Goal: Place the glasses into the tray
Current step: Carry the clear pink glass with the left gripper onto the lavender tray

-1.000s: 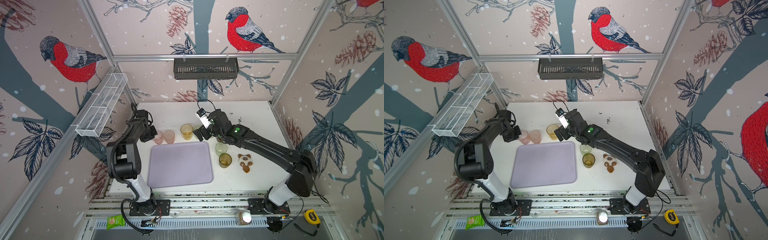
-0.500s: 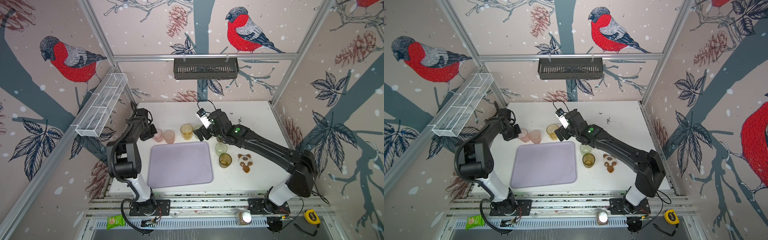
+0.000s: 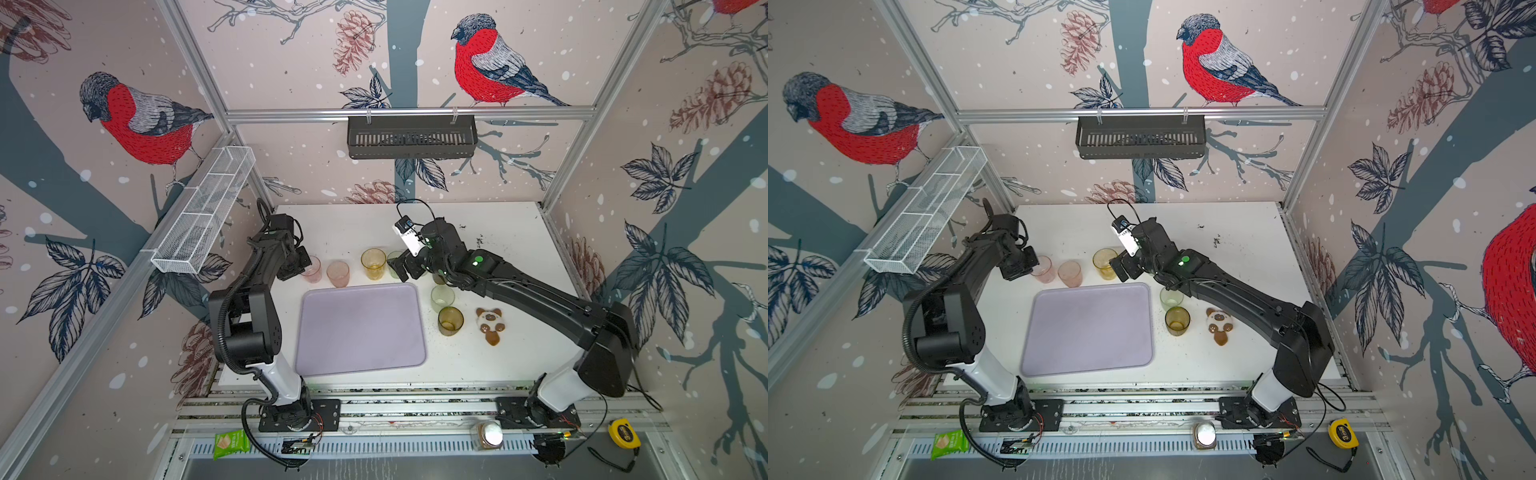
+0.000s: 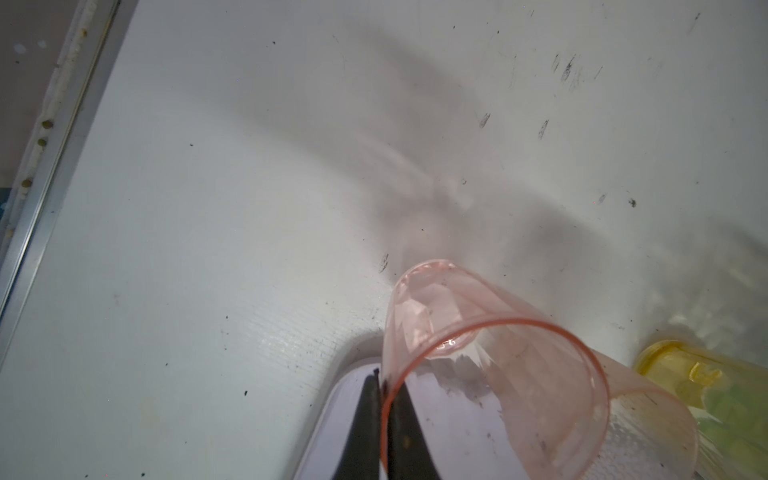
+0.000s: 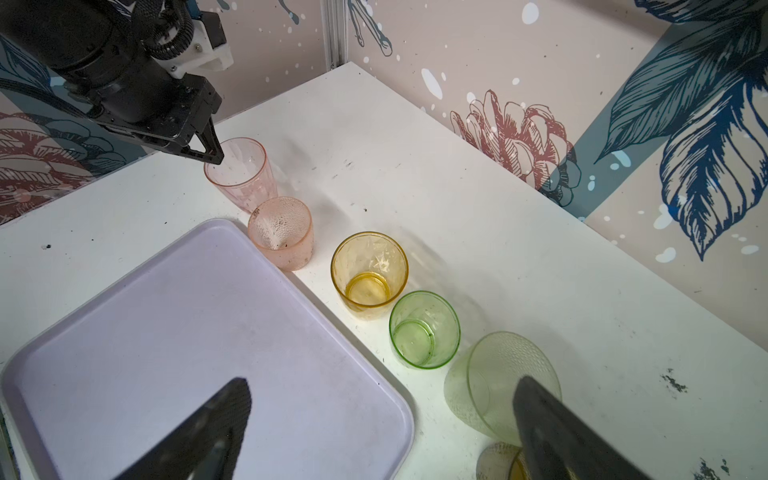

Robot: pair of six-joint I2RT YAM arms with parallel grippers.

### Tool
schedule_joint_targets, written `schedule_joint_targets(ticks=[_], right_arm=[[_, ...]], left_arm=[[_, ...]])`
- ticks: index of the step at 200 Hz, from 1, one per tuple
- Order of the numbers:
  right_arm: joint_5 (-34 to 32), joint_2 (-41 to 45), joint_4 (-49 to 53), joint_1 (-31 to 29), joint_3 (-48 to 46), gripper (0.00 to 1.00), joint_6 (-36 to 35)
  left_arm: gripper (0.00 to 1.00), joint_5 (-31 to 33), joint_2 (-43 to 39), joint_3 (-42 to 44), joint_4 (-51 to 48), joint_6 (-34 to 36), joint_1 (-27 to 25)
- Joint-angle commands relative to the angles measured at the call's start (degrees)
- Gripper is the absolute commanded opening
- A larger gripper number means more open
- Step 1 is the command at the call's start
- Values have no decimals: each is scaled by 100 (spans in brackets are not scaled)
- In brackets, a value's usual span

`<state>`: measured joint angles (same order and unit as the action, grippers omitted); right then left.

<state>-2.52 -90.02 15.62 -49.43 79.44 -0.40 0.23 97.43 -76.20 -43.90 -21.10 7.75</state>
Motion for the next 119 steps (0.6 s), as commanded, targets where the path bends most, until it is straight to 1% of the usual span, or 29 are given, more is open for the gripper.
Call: schedule_joint_targets(ticks=[1, 68, 119], right_arm=[[63, 80, -163, -4, -42, 100, -98], [42, 261, -234, -1, -190, 100, -40], [42, 356, -252, -14, -271, 100, 38]], left_arm=[[0, 79, -165, 27, -189, -44, 16], [0, 100, -631, 198, -421, -28, 7], [0, -23, -1059, 605, -472, -38, 8]])
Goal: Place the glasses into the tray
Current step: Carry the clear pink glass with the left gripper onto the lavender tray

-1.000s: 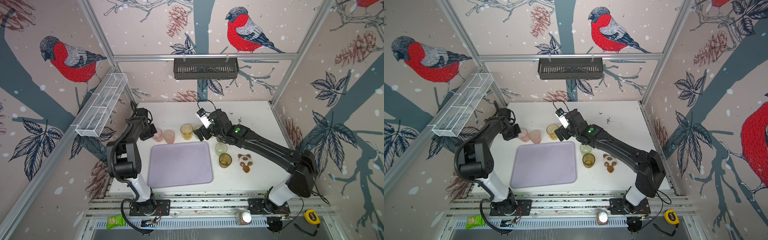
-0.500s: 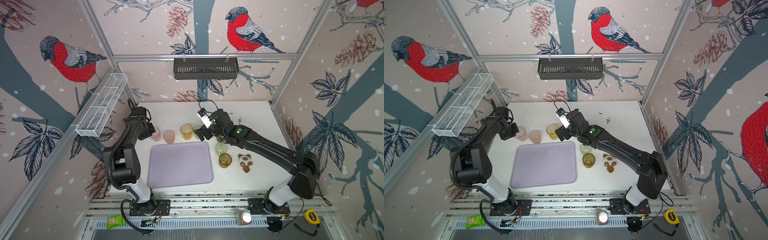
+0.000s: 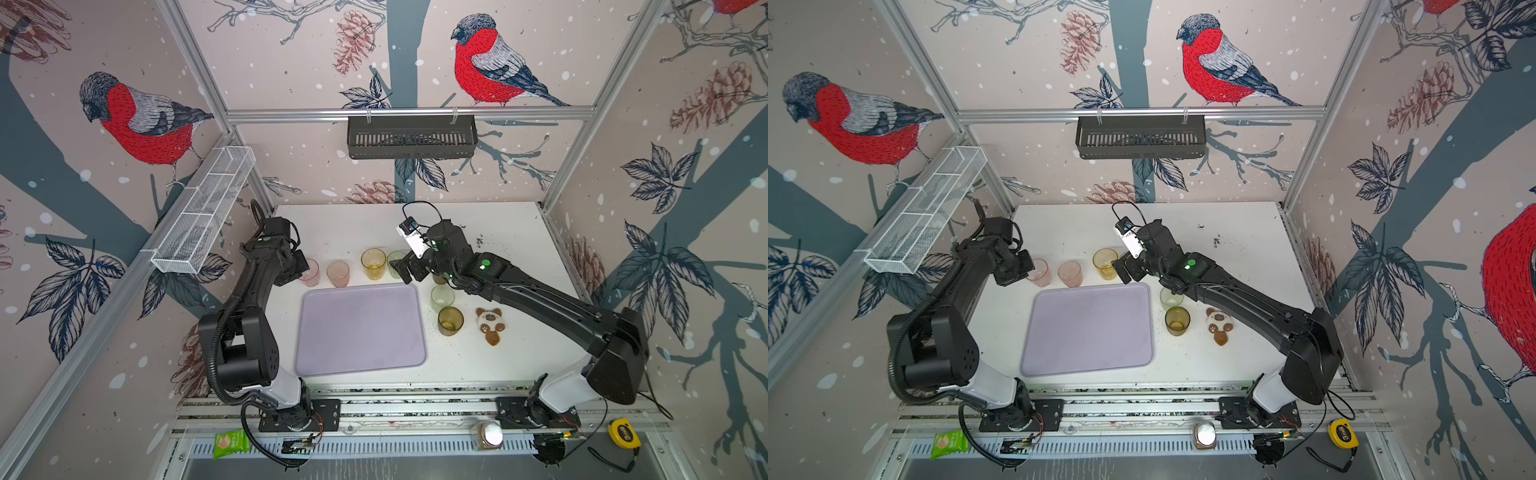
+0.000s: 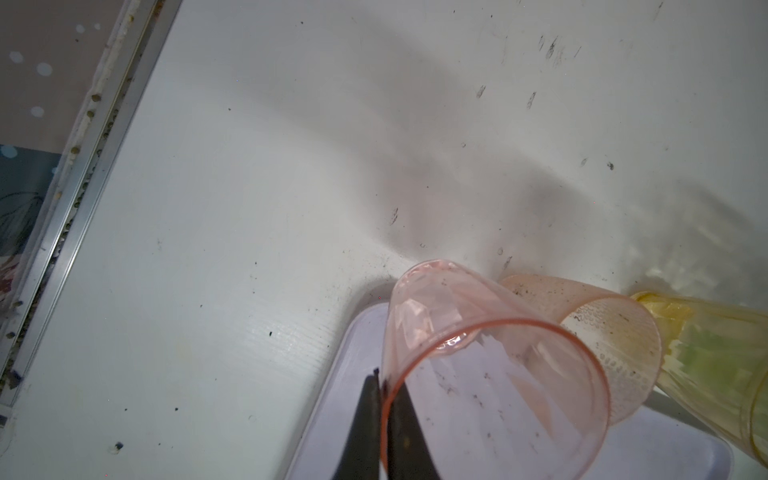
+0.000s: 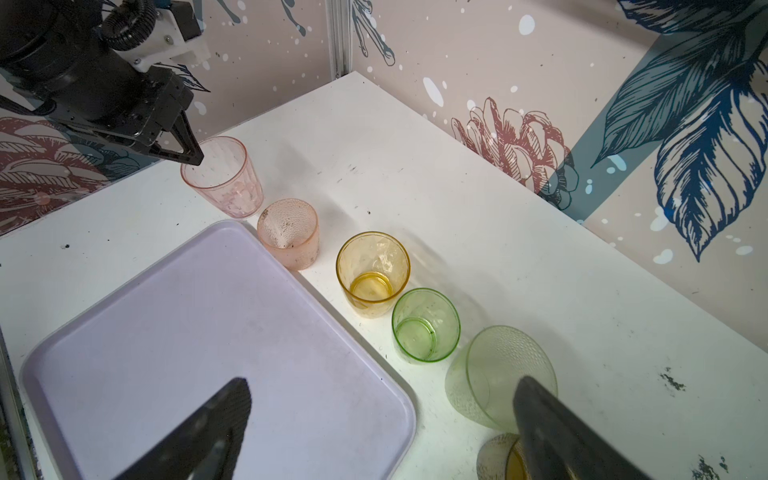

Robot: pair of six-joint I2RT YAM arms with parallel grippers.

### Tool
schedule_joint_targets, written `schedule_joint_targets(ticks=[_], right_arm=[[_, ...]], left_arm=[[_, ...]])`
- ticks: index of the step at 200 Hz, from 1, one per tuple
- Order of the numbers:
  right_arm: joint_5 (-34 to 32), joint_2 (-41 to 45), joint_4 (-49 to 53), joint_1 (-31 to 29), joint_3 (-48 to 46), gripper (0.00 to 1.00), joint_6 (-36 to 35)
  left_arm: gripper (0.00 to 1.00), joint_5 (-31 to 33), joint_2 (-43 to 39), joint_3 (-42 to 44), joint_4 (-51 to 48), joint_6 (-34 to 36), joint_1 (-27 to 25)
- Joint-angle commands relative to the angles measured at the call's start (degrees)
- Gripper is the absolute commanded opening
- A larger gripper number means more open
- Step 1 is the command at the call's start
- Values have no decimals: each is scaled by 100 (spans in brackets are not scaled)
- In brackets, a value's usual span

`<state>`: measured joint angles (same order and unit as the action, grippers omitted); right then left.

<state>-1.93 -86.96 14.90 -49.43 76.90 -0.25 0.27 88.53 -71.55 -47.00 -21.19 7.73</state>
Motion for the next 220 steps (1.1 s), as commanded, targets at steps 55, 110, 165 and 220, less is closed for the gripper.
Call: schedule_joint_targets(ticks=[55, 110, 165, 220], right_arm=[[-35, 108, -161, -40, -86, 100, 113], [-52, 132, -180, -58, -123, 100, 148], [-44, 144, -197, -66, -156, 100, 139], [-44, 166, -206, -58, -209, 100, 131]], left_arm=[[0, -209, -593, 494, -279, -8, 16], [0, -386, -840, 837, -259, -24, 10], [0, -414, -950, 1119, -207, -46, -65], [0, -388, -961, 1341, -103, -85, -131]])
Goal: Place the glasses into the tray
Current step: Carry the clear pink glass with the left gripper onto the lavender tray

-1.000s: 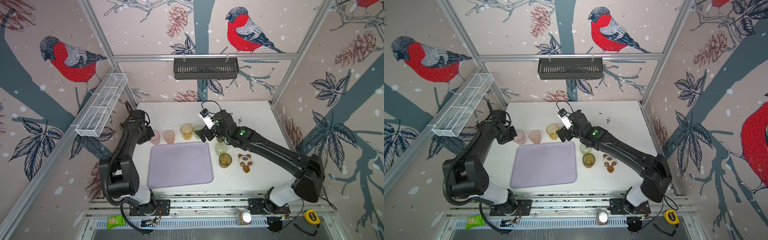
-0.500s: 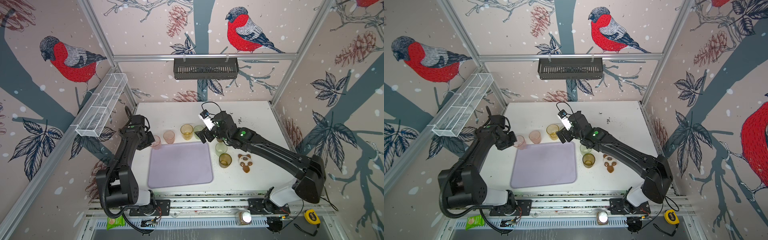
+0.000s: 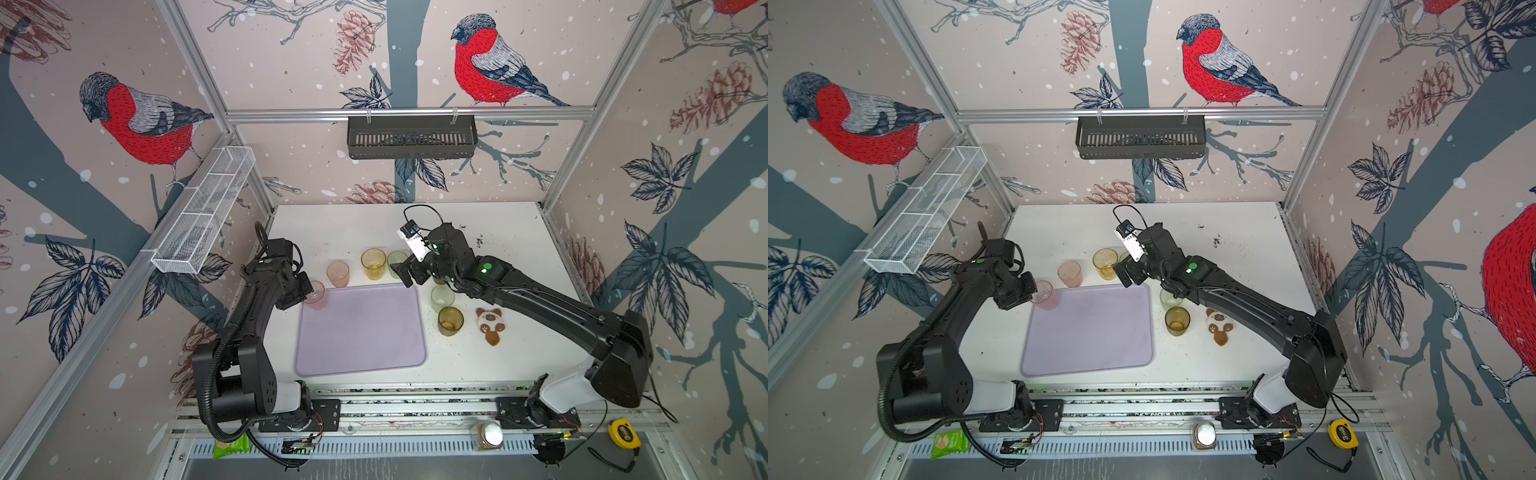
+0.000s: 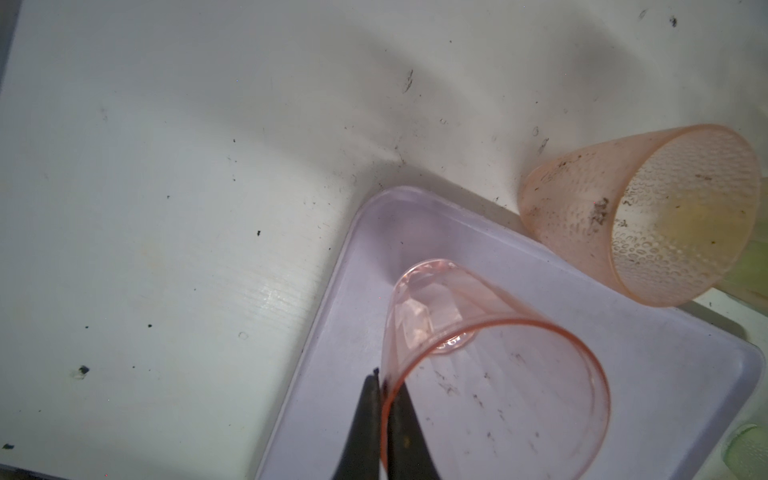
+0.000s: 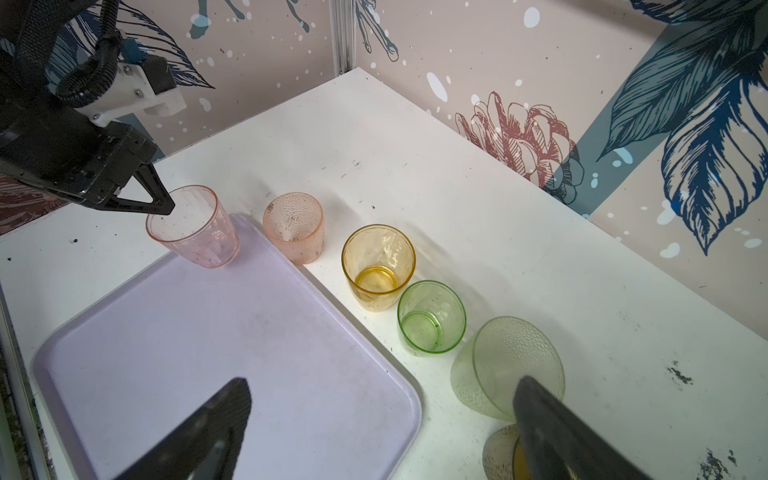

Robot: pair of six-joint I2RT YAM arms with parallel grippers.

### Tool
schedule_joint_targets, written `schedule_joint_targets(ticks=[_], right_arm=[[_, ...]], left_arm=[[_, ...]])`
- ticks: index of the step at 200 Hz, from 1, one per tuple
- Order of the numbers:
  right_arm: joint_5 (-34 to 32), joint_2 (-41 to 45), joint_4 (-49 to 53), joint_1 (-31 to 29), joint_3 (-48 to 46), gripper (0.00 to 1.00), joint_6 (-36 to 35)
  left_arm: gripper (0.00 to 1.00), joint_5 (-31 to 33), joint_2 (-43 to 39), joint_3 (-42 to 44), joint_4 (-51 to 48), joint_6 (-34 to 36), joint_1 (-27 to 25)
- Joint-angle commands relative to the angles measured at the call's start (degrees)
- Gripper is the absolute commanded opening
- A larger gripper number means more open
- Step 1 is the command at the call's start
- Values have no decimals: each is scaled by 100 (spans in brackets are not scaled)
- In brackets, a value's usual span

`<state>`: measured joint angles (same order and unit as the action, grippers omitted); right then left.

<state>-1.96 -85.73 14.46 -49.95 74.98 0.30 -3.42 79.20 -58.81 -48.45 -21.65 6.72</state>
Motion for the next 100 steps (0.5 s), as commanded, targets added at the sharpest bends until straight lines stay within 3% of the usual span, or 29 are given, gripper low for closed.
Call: schedule_joint_targets(ticks=[1, 100], right_arm=[[-42, 46, -162, -6, -18, 100, 76], [-59, 63, -163, -4, -28, 100, 54]], left_arm=[[0, -18, -27, 73, 43, -36, -26], [0, 139, 126, 245, 186, -91, -136]])
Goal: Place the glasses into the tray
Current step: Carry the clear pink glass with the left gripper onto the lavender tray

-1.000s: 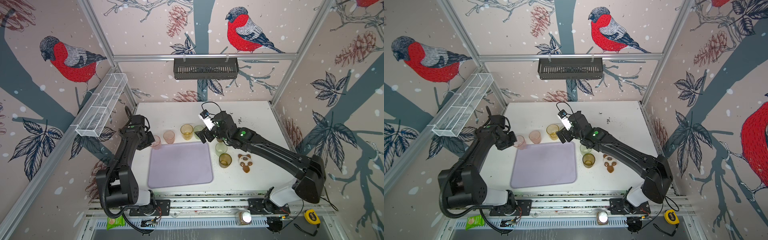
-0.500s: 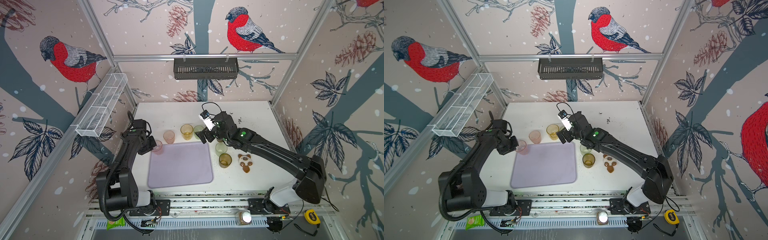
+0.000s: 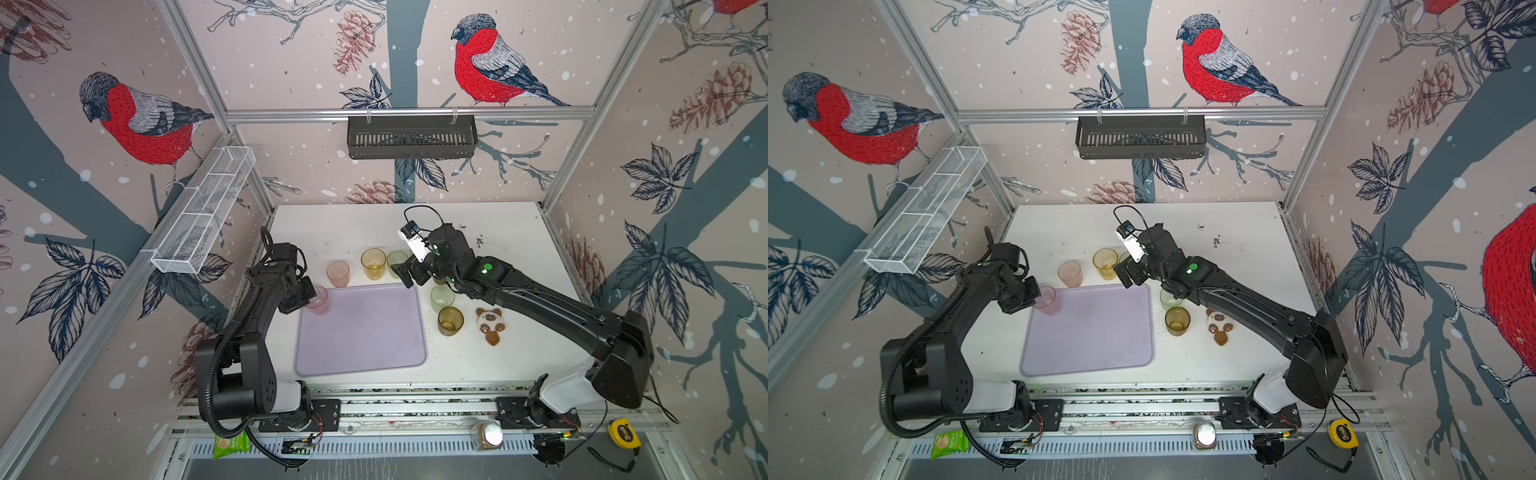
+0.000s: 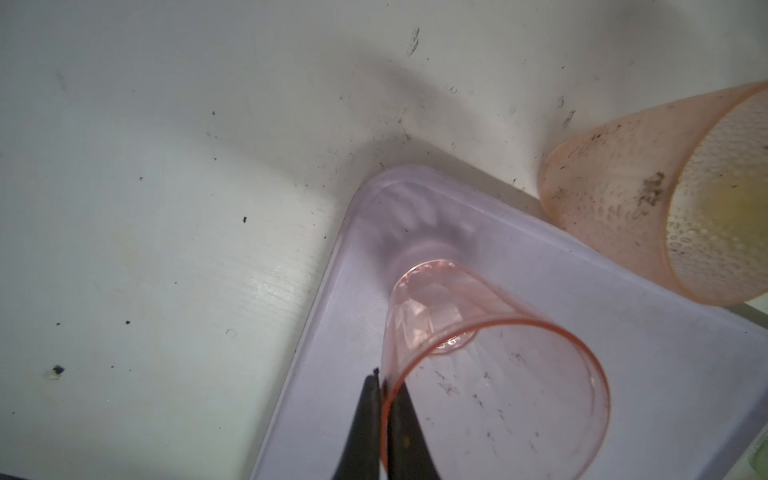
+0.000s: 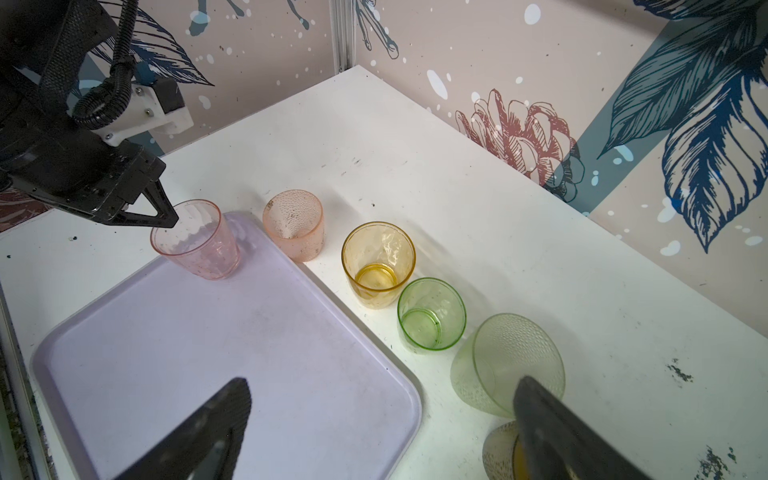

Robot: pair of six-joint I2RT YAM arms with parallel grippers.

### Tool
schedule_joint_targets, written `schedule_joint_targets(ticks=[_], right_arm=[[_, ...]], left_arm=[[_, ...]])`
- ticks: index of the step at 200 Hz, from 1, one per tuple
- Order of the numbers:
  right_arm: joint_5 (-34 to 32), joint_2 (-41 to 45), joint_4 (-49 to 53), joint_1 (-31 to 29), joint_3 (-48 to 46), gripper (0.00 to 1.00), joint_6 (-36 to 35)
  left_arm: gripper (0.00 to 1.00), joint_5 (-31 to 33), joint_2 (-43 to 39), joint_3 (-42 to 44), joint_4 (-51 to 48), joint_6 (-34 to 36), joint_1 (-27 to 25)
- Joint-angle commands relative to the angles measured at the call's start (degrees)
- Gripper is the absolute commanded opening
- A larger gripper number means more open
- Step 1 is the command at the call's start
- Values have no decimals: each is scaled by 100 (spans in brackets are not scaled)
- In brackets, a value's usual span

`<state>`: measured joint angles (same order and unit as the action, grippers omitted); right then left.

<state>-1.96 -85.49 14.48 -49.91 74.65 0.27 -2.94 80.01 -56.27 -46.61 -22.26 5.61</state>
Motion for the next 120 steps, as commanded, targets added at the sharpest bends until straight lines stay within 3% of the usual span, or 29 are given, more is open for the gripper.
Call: schedule_joint_targets(ticks=[1, 120], right_arm=[[-59, 40, -165, -9, 5, 100, 58], [-61, 13, -209, -10, 6, 100, 52]], left_arm=[[0, 96, 52, -12, 3, -36, -29], [0, 417, 164, -12, 167, -222, -104]])
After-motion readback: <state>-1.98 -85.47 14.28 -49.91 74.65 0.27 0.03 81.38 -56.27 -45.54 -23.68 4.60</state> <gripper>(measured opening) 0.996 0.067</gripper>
